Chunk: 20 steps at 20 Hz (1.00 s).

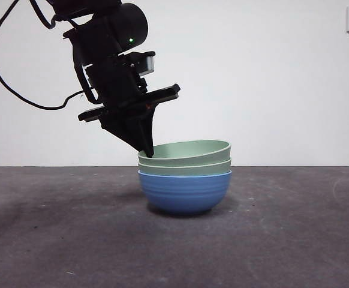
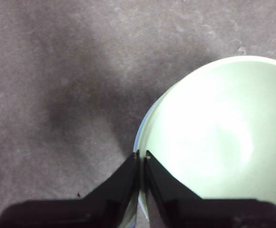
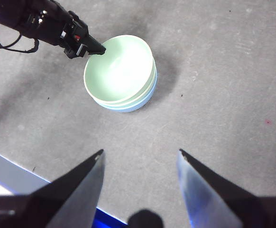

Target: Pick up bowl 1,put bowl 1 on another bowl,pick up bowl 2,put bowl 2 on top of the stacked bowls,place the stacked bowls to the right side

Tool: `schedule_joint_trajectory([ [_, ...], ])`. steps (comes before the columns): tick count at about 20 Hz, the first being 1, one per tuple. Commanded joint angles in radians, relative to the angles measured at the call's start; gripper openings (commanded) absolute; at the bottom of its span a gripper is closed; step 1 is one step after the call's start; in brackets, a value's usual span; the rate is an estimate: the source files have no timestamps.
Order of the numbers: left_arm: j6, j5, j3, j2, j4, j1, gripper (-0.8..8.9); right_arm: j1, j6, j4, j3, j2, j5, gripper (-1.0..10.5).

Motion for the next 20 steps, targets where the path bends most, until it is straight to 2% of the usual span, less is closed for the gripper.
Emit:
schedule_joint_trajectory([
  [1, -0.007, 0.014, -0.004, 0.014, -0.002, -0.004, 0.71, 0.001, -0.005, 0.005, -0.004, -0.002, 0.003, 2.5],
  [3, -0.007, 0.031, -0.002, 0.013, -0.019, -0.005, 2.62, 0.001, -0.005, 0.005, -0.004, -0.002, 0.003, 2.5],
  [4, -0.007, 0.029, 0.006, 0.013, -0.039, -0.005, 2.93, 0.001, -0.005, 0.005, -0.004, -0.002, 0.003, 2.5],
  [8, 0.005, 0.026, 0.068, 0.001, -0.135, -0.005, 2.93, 0.001, -0.003, 0.008, -0.004, 0.007, 0.003, 2.6],
  [9, 0.016, 0.026, 0.097, -0.007, -0.169, -0.005, 2.93, 0.001, -0.002, 0.011, -0.004, 0.016, 0.003, 3.0],
  [11, 0.041, 0.025, 0.17, -0.033, -0.247, -0.005, 2.93, 0.001, -0.001, 0.031, -0.004, 0.045, 0.002, 4.5],
  [12, 0.047, 0.023, 0.209, -0.051, -0.29, -0.005, 2.93, 0.001, -0.001, 0.048, -0.004, 0.069, 0.002, 4.7],
  [17, 0.125, 0.022, 0.397, -0.156, -0.541, -0.005, 2.92, 0.001, 0.007, 0.195, -0.004, 0.251, -0.011, 4.7],
  [20, 0.143, 0.018, 0.434, -0.241, -0.636, -0.005, 2.92, 0.0, 0.034, 0.298, -0.004, 0.404, -0.079, 4.7],
])
